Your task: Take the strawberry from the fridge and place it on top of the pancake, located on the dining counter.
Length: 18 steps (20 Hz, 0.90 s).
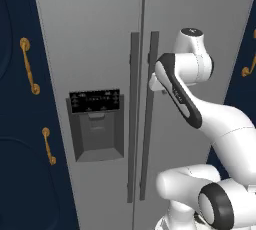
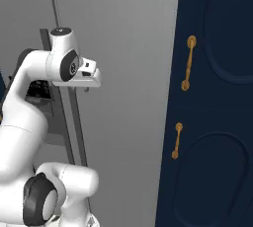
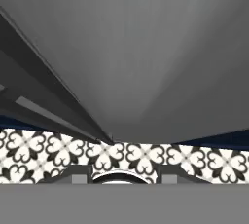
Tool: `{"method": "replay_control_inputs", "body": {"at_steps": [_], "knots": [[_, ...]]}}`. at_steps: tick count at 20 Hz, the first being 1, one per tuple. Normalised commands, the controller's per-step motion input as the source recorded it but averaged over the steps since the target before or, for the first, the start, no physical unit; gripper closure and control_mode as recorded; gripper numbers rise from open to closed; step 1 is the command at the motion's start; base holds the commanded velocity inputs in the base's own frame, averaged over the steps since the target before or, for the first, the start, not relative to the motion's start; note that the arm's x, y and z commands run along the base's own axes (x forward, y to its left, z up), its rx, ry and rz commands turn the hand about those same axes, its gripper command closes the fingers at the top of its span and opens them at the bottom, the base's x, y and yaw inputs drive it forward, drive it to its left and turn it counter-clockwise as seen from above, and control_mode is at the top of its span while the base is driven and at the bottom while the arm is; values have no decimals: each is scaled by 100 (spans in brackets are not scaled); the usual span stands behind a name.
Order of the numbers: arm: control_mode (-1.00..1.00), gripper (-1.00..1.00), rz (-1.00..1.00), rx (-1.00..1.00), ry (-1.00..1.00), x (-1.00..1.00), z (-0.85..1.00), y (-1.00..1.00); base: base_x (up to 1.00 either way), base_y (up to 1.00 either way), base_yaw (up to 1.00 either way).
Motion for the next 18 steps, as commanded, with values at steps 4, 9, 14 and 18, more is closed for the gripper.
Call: {"method": "replay_control_inputs", "body": {"at_steps": [4,9,14,18], "knots": [[100,-100,0,0,-2,-9,0,0,-33,1,-1],[100,-100,0,0,0,0,0,0,-67,25,-17],[100,-100,0,0,0,0,0,0,-20,34,-26],[100,-100,0,0,0,0,0,0,0,53,-10]]}}
